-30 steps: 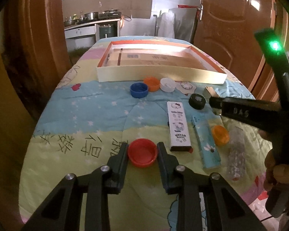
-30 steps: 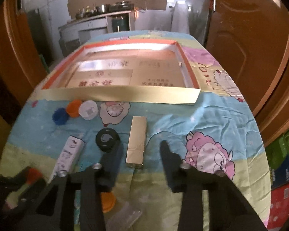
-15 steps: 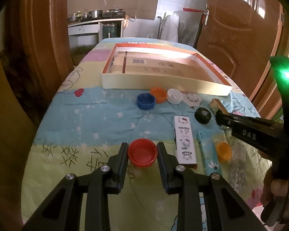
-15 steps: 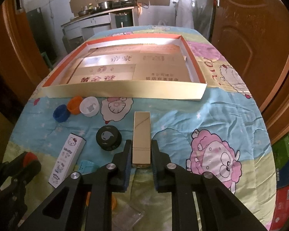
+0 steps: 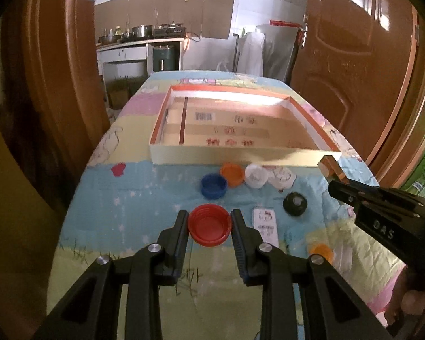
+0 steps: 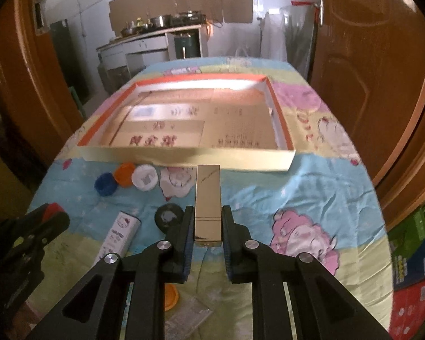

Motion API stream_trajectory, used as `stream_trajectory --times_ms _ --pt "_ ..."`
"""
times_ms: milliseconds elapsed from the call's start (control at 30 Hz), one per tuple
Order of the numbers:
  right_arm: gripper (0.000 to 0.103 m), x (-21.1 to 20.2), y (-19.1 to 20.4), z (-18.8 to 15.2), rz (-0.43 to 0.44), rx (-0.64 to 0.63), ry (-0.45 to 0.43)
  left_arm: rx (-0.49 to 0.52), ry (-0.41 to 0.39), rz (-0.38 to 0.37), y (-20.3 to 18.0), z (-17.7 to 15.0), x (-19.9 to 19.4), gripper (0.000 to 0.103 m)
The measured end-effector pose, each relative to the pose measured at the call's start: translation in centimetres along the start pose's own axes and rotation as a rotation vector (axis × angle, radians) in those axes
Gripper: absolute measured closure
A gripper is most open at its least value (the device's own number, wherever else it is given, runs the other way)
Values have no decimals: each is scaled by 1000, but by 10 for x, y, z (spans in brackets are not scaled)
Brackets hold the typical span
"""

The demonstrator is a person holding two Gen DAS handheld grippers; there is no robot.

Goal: Organize rigid objects
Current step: 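Carry the red cap and gold block with both grippers over the GOLDENLEAF tray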

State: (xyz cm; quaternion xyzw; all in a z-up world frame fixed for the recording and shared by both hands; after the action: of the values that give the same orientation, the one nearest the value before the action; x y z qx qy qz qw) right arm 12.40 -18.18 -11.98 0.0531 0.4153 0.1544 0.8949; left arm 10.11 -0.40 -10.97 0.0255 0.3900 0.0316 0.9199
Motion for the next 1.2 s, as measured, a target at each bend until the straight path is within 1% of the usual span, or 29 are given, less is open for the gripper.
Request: stream_trajectory --times_ms 233,567,733,1200 --pt "85 -13 3 18 11 -14 -41 -1 -27 11 -6 26 -2 73" --pt "85 -15 4 41 23 -11 -61 -8 -39 14 -14 68 6 73" --pt "85 -10 4 56 26 -12 -66 -21 -24 14 -19 88 20 73" --pt "85 22 -5 98 19 0 -42 9 13 52 -36 134 70 73"
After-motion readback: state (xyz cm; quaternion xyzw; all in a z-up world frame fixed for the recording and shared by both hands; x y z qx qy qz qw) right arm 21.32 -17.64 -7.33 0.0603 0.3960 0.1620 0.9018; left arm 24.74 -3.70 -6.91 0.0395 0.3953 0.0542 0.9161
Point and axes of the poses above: each gripper's, at about its wrist camera, not at the fingertips, and x roughly the way its jaws point, y to its left, z to its top, the point moved 4 cm from there along x, roughly the way its jaws point, and after that the axes turned 12 degrees about z, right-handed, at the moved point
